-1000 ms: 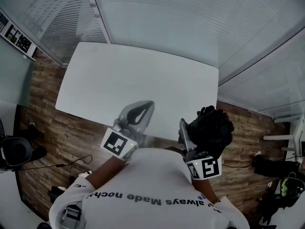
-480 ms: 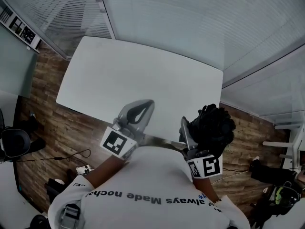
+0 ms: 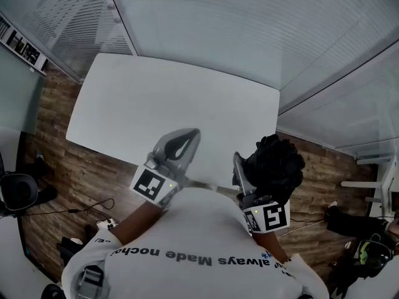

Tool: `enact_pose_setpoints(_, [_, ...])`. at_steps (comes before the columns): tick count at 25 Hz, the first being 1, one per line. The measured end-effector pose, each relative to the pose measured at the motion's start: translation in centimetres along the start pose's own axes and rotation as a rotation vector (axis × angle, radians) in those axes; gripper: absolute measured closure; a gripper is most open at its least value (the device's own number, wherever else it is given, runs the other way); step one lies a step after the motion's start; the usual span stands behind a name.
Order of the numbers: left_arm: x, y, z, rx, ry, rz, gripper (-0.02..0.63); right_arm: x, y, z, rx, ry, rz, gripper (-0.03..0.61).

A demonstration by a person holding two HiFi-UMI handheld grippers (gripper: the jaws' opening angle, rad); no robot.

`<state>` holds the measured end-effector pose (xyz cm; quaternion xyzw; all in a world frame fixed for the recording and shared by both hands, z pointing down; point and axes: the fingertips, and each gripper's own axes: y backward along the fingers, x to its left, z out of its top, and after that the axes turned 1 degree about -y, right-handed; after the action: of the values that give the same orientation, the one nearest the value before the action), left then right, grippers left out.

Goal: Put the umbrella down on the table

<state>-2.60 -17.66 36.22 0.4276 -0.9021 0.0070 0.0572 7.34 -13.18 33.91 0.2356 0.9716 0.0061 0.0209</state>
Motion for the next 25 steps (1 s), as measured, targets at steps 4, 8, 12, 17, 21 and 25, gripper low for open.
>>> enact_pose_setpoints(4, [-1.4,-1.9,0.2,-0.004,-0.005,-0.013,0.611,-2.0,1.0,0.1,0.000,0.004,-0.013,0.348])
enact_pose_setpoints(8, [-1.9,-2.8,0.0,0.002,-0.008,-0.012,0.611,-3.4,1.5,-0.4,-0.015,-0.015,-0.016,0.348])
enact_pose_setpoints(12, [-1.6,-3.2,-0.3,0.010,-0.015,-0.003,0.611,-3.8,0.6,-0.9,0.011,-0.036,0.005,0.348])
enact_pose_setpoints(17, [-1.5,-3.3,-0.4,0.016,-0.017,0.016,0.611,-4.6,-0.1,-2.7,0.052,-0.061,0.019,0.348])
enact_pose_setpoints(21, [-1.3,-3.2,-0.5,0.022,-0.016,0.032,0.611,-5.4,-1.0,-4.7,0.098,-0.094,0.026,0.348])
enact_pose_setpoints(25, [-1.0,-3.0,-0.3,0.018,-0.016,0.044,0.611,-6.3,-1.8,-7.6,0.170,-0.134,0.016,0.348])
